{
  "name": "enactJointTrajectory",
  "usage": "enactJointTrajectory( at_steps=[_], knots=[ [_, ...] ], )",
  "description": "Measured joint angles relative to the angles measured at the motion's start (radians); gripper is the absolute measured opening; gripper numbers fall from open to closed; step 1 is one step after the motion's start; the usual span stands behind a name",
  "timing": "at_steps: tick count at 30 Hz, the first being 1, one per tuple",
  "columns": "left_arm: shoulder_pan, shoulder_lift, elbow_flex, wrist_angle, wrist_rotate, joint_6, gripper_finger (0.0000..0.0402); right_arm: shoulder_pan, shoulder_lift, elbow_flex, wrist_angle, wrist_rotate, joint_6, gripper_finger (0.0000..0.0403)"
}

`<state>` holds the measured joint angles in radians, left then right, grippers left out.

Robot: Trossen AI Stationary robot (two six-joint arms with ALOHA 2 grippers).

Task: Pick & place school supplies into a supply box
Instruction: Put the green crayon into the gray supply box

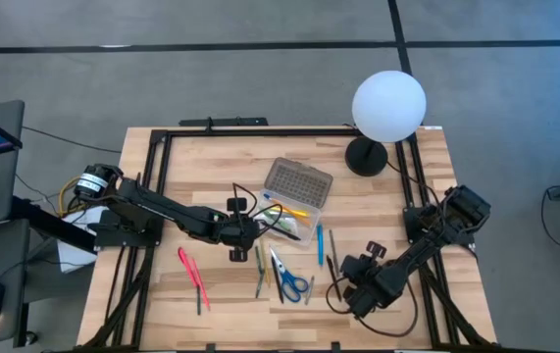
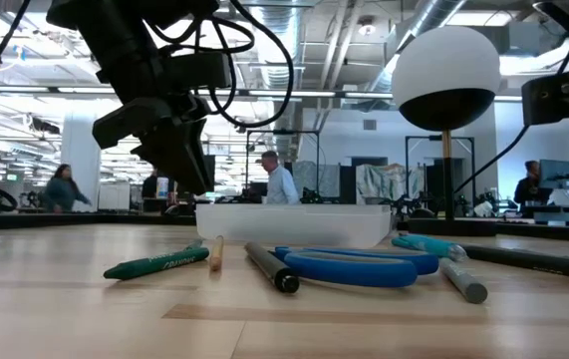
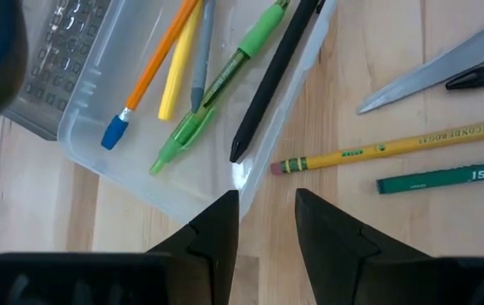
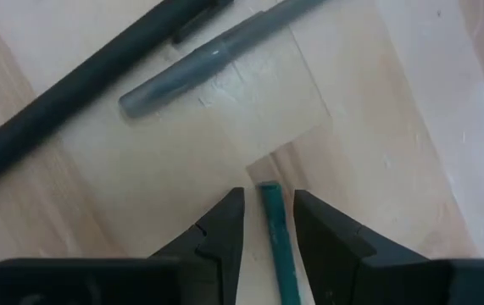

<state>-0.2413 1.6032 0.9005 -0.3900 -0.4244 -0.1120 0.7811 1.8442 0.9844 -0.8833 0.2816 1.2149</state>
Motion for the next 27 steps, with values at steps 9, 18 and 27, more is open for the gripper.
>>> enactJointTrajectory(
  at_steps=[9, 18, 27],
  knots=[
    [0.000, 0.000, 0.000, 0.000, 0.029, -0.020, 0.0113, -0.011, 0.000, 0.001, -0.006, -0.057, 0.106, 0.0102],
    [-0.001, 0.000, 0.000, 0.000, 0.063, -0.056, 0.0113, -0.032, -0.006, 0.003, -0.026, -0.141, 0.180, 0.0079],
    [-0.001, 0.000, 0.000, 0.000, 0.064, -0.059, 0.0113, -0.032, -0.054, -0.007, -0.060, -0.287, 0.199, 0.0062]
  ],
)
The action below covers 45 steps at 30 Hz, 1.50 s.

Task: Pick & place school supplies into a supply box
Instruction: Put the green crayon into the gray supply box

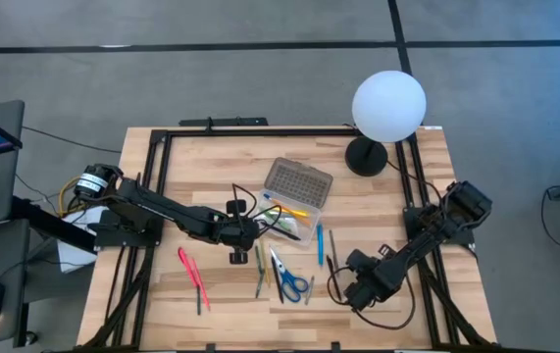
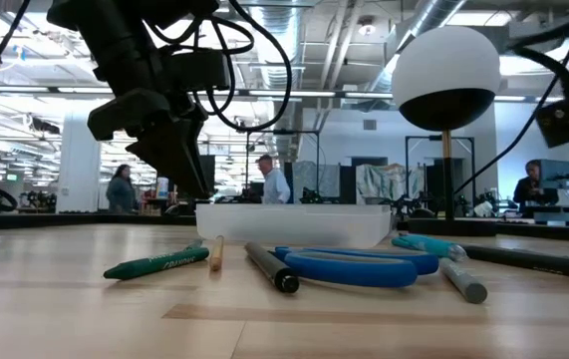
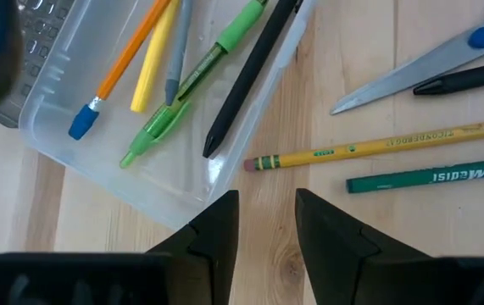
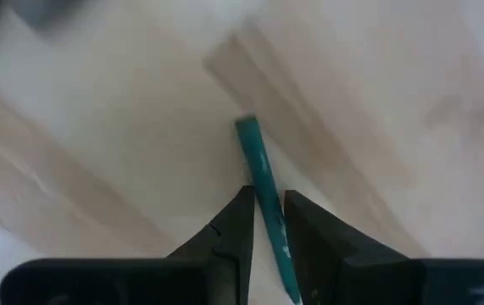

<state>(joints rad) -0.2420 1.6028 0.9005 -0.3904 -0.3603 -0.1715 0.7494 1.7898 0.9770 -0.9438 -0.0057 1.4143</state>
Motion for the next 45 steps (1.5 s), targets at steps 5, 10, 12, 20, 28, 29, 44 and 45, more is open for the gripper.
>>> enactJointTrajectory(
  at_steps=[5, 10, 12, 20, 28, 29, 44, 45],
  knots=[
    [0.000, 0.000, 0.000, 0.000, 0.000, 0.000, 0.0113, 0.000, -0.001, 0.001, 0.001, -0.078, -0.019, 0.0049],
    [-0.002, 0.000, 0.000, 0.000, 0.000, 0.000, 0.0113, 0.000, -0.002, 0.000, 0.018, -0.089, -0.040, 0.0017],
    [-0.008, 0.000, 0.000, 0.000, 0.000, 0.000, 0.0113, 0.000, -0.002, 0.000, 0.023, -0.089, -0.067, 0.0007],
    [-0.036, 0.000, 0.000, -0.004, 0.000, 0.000, 0.0113, -0.021, -0.002, 0.000, 0.030, -0.089, -0.189, 0.0014],
    [-0.053, 0.000, 0.000, -0.004, 0.000, 0.001, 0.0113, -0.047, -0.002, 0.002, 0.028, -0.080, -0.272, 0.0011],
    [-0.053, 0.000, 0.000, -0.004, 0.000, 0.001, 0.0113, -0.051, -0.002, 0.002, 0.027, -0.078, -0.272, 0.0015],
    [-0.052, 0.000, 0.000, -0.003, -0.002, 0.005, 0.0113, -0.069, -0.002, 0.004, 0.016, -0.068, -0.300, 0.0005],
    [-0.052, 0.000, 0.000, -0.003, -0.002, 0.005, 0.0113, -0.069, -0.002, 0.004, 0.015, -0.067, -0.301, 0.0007]
  ],
)
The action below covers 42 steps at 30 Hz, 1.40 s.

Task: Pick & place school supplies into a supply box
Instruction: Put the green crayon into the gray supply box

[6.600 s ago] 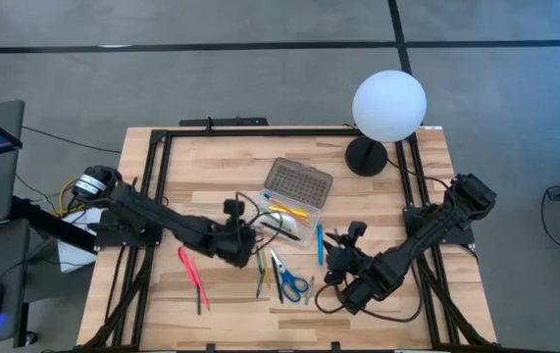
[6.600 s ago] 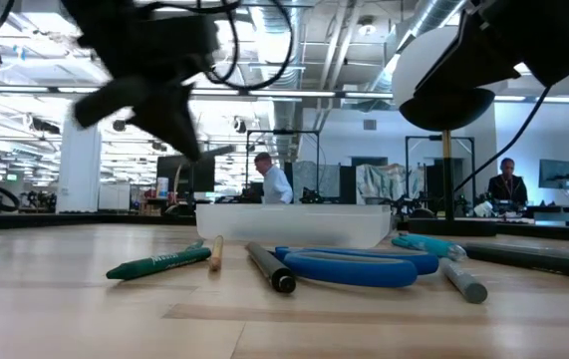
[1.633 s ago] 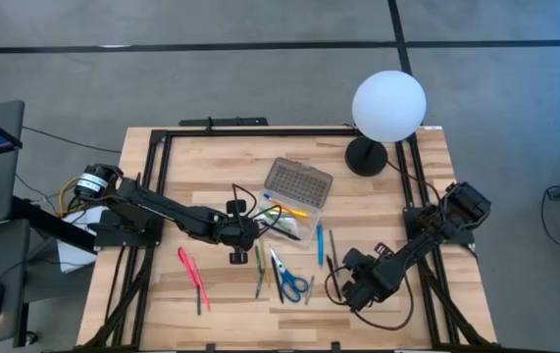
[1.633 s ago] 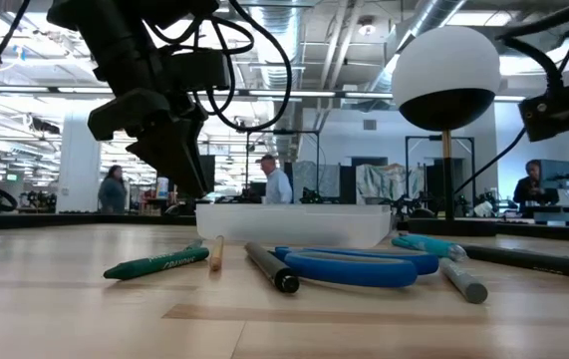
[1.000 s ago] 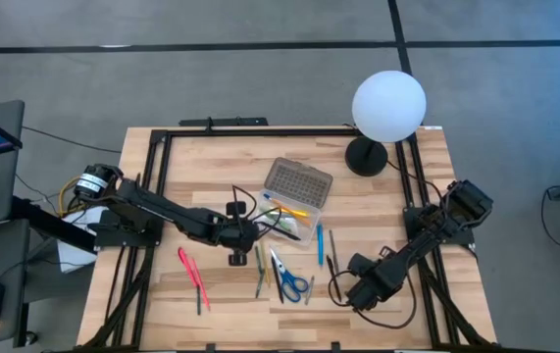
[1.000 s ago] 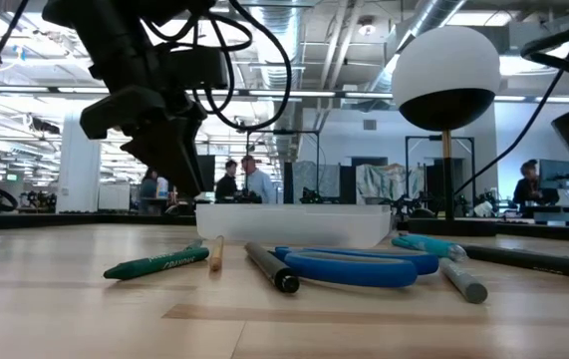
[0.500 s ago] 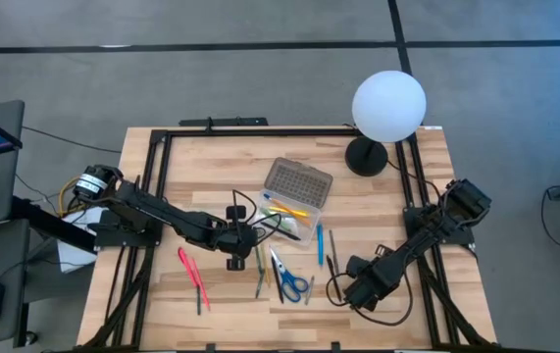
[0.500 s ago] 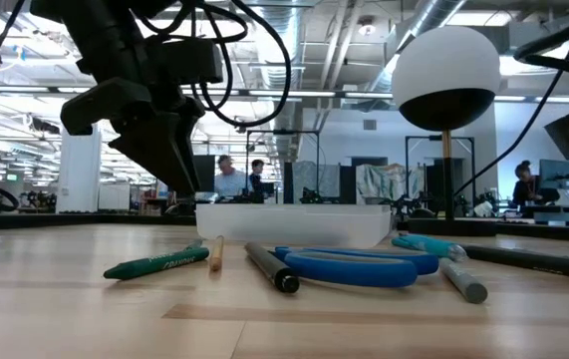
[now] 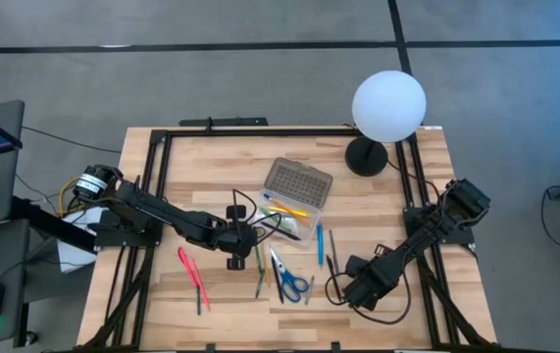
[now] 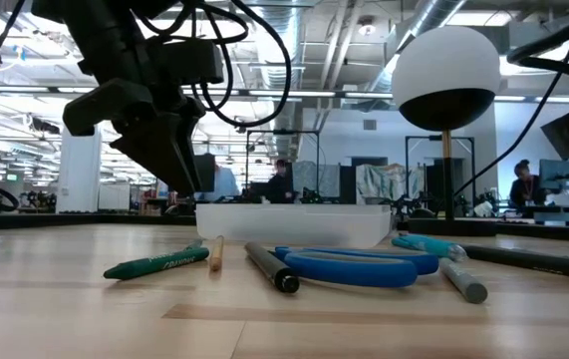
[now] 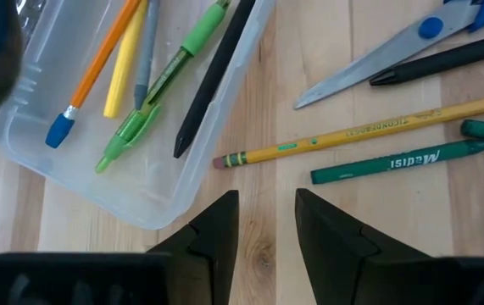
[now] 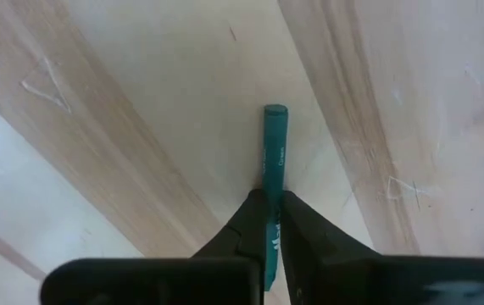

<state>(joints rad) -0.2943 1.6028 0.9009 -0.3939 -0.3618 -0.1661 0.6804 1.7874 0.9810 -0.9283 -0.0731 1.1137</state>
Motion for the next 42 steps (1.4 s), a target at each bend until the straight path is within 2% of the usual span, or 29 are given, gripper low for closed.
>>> enactJointTrajectory(
  at_steps=[5, 36, 42],
  knots=[
    [0.000, 0.000, 0.000, 0.000, 0.000, 0.000, 0.0113, 0.000, 0.000, 0.000, 0.000, 0.000, 0.001, 0.0018],
    [0.000, 0.000, 0.000, 0.004, 0.000, -0.002, 0.0113, -0.002, 0.000, -0.001, -0.001, 0.001, 0.003, 0.0027],
    [0.000, 0.000, 0.000, 0.005, 0.000, -0.005, 0.0113, -0.002, 0.001, 0.005, -0.008, 0.000, 0.003, 0.0014]
  ],
)
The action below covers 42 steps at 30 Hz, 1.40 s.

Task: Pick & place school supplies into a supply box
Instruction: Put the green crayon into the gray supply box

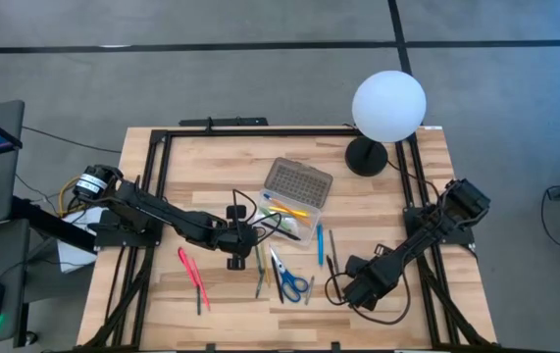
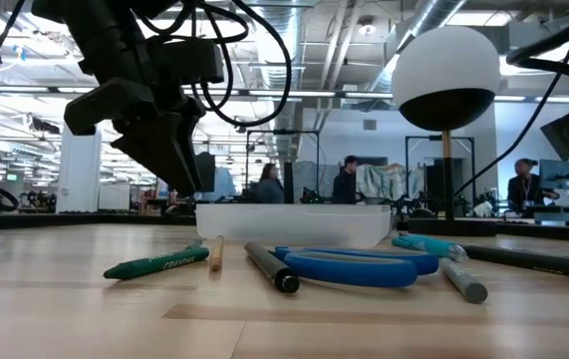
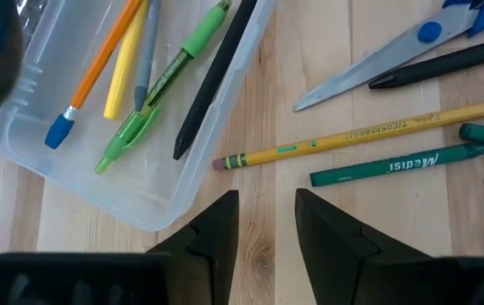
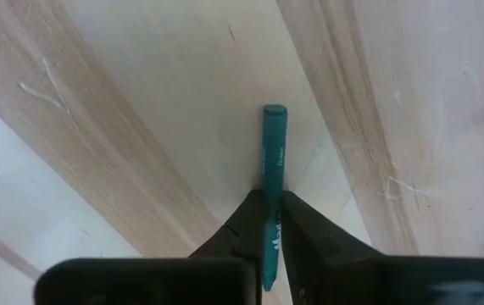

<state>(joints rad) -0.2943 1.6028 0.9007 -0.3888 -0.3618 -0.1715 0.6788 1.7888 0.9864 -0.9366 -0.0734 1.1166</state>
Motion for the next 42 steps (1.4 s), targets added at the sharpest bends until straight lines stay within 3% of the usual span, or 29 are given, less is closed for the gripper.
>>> enactJointTrajectory(
  at_steps=[16, 21, 26, 32, 42],
  knots=[
    [0.000, 0.000, 0.000, 0.007, 0.000, 0.000, 0.0113, 0.013, 0.003, 0.099, -0.074, 0.104, -0.069, 0.0005],
    [0.000, 0.000, 0.000, 0.007, 0.000, -0.001, 0.0113, 0.014, 0.002, 0.144, -0.083, 0.226, -0.149, 0.0005],
    [0.000, 0.000, 0.000, 0.007, -0.007, -0.001, 0.0113, -0.006, 0.001, 0.179, -0.072, 0.452, -0.255, 0.0006],
    [0.000, 0.000, 0.000, 0.007, -0.010, -0.002, 0.0113, -0.104, 0.000, 0.189, 0.002, 0.652, -0.404, 0.0008],
    [0.000, 0.000, 0.000, 0.001, -0.010, -0.009, 0.0113, -0.342, 0.000, 0.190, 0.220, 0.686, -0.625, 0.0008]
  ],
)
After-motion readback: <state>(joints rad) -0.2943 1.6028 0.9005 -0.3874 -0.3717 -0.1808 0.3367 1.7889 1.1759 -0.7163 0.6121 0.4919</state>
